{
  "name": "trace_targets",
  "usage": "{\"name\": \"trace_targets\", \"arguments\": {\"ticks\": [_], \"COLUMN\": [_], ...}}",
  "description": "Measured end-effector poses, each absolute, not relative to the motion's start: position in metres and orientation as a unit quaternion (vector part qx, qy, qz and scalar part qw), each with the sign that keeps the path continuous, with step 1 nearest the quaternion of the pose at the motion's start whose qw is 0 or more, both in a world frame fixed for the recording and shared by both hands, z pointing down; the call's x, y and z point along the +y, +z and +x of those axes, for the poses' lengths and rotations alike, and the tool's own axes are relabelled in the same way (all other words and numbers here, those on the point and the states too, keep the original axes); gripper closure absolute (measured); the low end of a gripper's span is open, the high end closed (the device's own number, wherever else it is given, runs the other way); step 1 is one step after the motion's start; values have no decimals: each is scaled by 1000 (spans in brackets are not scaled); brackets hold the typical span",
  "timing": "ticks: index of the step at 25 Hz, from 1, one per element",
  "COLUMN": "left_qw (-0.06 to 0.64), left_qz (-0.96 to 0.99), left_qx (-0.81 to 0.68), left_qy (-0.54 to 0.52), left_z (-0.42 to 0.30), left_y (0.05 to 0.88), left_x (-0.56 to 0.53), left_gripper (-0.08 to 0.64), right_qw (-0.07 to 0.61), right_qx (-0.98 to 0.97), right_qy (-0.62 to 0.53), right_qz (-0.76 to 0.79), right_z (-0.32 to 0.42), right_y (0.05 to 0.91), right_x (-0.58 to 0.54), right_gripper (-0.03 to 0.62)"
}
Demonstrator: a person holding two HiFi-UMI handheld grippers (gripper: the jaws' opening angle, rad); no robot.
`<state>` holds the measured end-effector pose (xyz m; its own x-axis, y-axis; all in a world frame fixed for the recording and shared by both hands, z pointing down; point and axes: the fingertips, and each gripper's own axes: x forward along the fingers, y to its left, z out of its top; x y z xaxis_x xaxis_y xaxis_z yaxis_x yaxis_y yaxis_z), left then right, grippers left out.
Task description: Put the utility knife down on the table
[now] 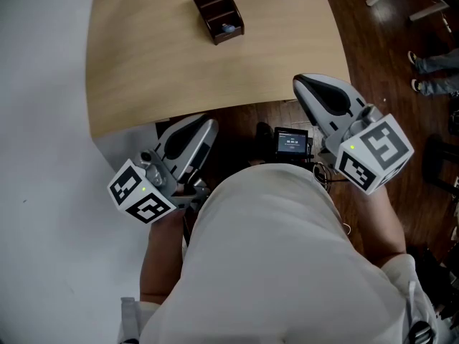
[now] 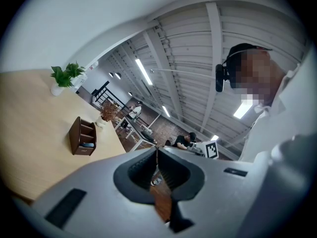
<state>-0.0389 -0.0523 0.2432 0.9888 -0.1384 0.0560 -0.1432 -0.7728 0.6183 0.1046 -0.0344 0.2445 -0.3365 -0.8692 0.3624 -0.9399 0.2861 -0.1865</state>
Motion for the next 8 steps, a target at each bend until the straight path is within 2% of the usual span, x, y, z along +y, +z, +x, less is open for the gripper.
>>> {"name": "trace_targets", "arguments": {"ticks": [8], "left_qw": [330], "left_qz": [941], "left_qx": [-74], "left_qy": [6], "left_z": [-36], "left_y": [244], "left_x": [-57], "left_gripper": [555], "right_qw": [100], "right_qx": [-796], "right_qy": [184], "right_qz": [568], "right_z": [107], "right_y": [244], "right_x": [-41], "right_gripper": [591]}}
